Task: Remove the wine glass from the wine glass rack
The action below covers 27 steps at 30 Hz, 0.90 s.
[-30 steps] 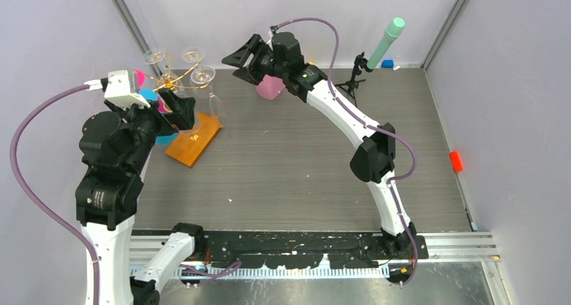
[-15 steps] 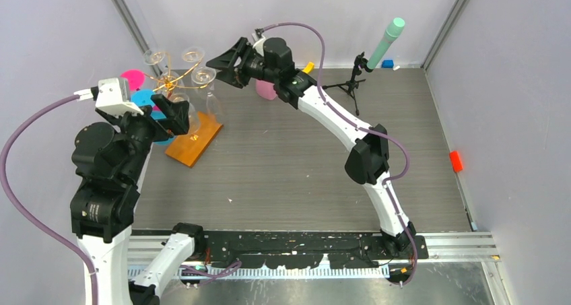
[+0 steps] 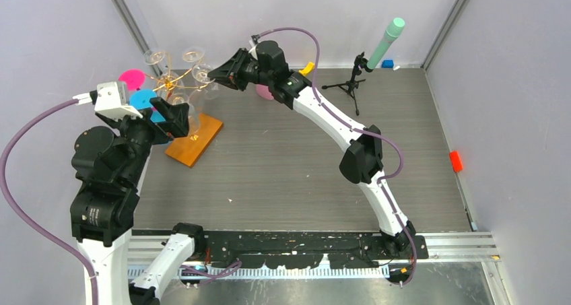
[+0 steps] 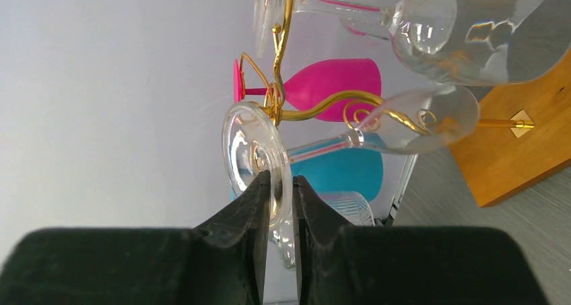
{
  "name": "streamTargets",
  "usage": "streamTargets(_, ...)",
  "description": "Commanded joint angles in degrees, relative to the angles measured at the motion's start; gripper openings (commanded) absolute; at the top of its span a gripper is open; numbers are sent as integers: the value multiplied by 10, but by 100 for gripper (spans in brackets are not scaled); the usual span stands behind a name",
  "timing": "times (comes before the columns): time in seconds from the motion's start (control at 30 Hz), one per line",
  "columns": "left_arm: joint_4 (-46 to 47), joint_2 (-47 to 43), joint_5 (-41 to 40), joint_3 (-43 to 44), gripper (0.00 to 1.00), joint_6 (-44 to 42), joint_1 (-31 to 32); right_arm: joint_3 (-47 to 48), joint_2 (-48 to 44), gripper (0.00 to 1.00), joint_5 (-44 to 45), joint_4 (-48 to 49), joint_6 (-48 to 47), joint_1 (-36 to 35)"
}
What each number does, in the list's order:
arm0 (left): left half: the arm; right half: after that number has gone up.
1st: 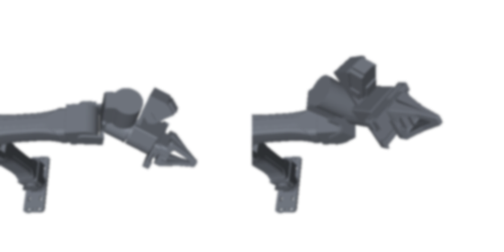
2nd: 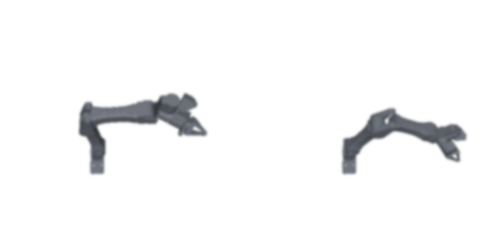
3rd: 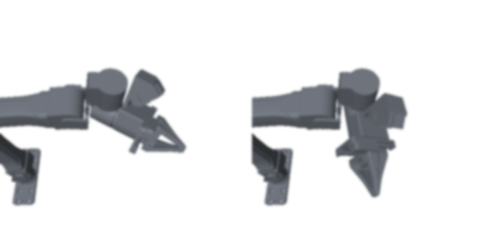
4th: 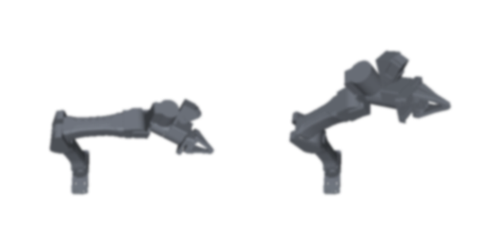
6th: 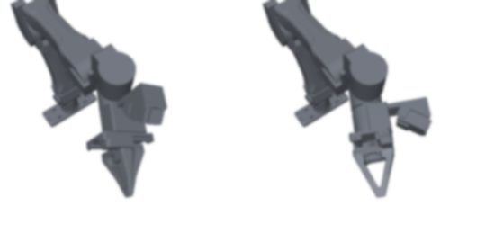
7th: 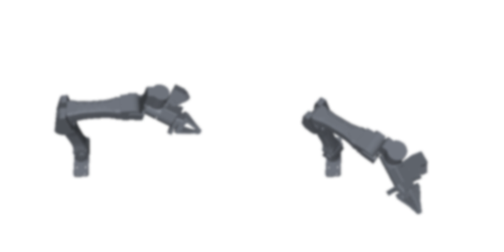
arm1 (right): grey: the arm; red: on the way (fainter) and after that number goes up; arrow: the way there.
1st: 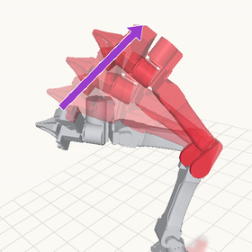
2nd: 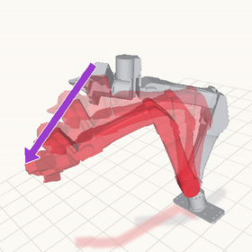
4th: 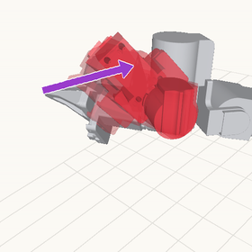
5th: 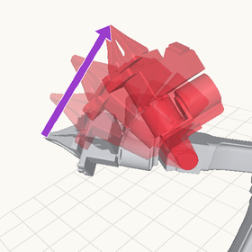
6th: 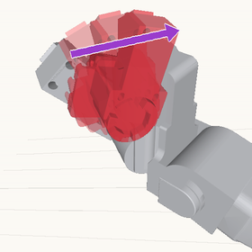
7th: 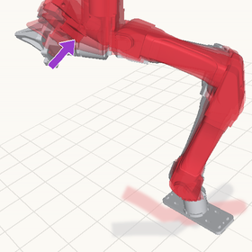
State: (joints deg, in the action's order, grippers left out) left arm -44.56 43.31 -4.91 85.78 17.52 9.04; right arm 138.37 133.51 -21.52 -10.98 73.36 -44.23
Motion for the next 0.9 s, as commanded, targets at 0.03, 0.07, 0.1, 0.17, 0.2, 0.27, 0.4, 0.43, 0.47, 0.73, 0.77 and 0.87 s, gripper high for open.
streamTargets(0.03,12,-4,-9,-4,100,2,-1,22,-10,20,33,-22,-16,0)
streamTargets(0.07,12,-4,-10,-5,100,2,-1,22,-12,20,41,-31,-20,0)
streamTargets(0.1,13,-3,-10,-6,100,2,-1,22,-15,20,44,-34,-26,0)
streamTargets(0.17,14,-2,-11,-7,100,1,-1,24,-17,18,50,-41,-30,1)
streamTargets(0.2,15,-2,-12,-8,100,1,-2,26,-17,16,52,-43,-31,0)
streamTargets(0.27,16,-2,-13,-10,100,1,-1,26,-19,11,55,-44,-32,1)
streamTargets(0.4,19,-3,-16,-13,100,-1,-1,27,-30,1,73,-47,-41,0)
streamTargets(0.43,21,-4,-19,-15,100,-1,-2,28,-33,1,80,-48,-43,0)
streamTargets(0.47,24,-5,-21,-15,100,-2,-2,28,-40,1,84,-49,-49,-1)
streamTargets(0.73,36,-9,-30,-20,100,-7,-1,5,-77,0,94,-51,-57,-8)
streamTargets(0.77,37,-9,-30,-21,100,-8,-2,2,-81,0,94,-53,-56,-10)
streamTargets(0.87,36,-7,-33,-21,100,-8,-1,1,-88,0,88,-55,-54,-13)
